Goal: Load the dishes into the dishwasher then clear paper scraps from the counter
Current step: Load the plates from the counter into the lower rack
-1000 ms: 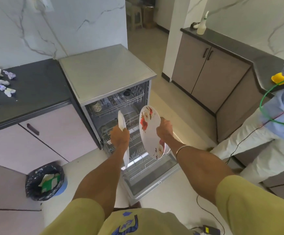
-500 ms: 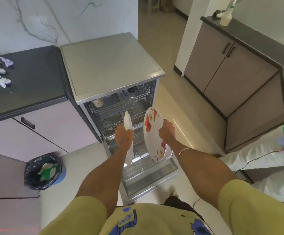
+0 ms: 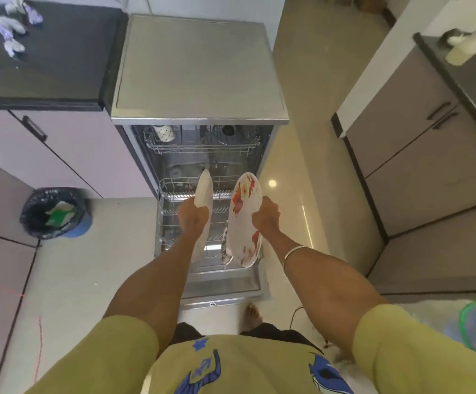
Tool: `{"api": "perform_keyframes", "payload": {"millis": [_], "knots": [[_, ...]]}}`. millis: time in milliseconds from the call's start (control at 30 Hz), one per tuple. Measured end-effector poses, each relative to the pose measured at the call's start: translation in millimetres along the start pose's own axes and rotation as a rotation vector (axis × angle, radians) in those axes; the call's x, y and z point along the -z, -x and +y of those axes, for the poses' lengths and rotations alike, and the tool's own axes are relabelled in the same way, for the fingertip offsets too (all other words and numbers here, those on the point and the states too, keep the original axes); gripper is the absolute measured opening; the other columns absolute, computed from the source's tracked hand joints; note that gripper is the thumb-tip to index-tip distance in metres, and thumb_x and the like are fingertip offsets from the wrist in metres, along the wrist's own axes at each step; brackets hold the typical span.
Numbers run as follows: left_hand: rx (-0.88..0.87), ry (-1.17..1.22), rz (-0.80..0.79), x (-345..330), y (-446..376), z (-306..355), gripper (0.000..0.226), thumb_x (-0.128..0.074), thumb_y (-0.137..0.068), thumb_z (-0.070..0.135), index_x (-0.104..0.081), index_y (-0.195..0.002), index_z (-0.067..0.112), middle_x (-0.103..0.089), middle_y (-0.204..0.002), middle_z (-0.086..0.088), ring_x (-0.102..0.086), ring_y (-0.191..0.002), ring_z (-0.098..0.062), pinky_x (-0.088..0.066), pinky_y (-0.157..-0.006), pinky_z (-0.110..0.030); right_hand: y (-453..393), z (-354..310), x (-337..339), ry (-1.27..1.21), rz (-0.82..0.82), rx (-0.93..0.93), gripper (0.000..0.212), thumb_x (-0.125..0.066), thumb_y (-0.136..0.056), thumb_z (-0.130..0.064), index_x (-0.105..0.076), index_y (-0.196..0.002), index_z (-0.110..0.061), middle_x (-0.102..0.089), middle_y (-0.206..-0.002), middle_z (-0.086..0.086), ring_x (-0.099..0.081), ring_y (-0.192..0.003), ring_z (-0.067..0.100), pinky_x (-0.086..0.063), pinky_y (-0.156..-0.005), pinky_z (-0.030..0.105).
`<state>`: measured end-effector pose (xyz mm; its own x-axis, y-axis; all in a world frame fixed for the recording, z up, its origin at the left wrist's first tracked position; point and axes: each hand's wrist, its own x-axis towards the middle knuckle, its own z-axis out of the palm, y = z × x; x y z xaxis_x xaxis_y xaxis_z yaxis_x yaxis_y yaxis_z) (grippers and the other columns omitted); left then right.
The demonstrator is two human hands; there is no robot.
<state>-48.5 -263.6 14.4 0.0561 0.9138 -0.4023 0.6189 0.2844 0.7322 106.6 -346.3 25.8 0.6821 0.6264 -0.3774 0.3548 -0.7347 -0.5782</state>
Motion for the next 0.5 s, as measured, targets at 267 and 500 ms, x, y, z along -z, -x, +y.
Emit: {"api": "perform_keyframes", "payload": {"millis": [267,500], "knots": [[0.058,0.05,0.011,-29.3,-1.3,-9.4,0.058,-0.061,-0.08,-0.004,-0.053,-0.137,0.005,-0.062,-0.123,-0.017,-0.061,-0.111,-0.038,-0.055,-0.088,-0.054,-12.2,24.1,-10.2,-0.001,-0.138,-0.083,0.046,-0.06,-0.092,-0.005,-0.04,-0.133,-0.003,-0.055,-0.127,0.018,-0.057,-0.114,0.037,-0.053,-0.093,0.05],[0.124,0.051,0.022,-57.5,-34.3,-44.4,0.041,-0.061,-0.088,-0.001,-0.056,-0.129,-0.002,-0.063,-0.117,-0.017,-0.063,-0.096,-0.031,-0.056,-0.074,-0.033,-44.4,33.3,-64.8,-0.071,-0.175,-0.104,0.054,-0.056,-0.093,0.0,-0.032,-0.142,-0.003,-0.054,-0.128,0.019,-0.056,-0.116,0.034,-0.052,-0.095,0.045]]}}
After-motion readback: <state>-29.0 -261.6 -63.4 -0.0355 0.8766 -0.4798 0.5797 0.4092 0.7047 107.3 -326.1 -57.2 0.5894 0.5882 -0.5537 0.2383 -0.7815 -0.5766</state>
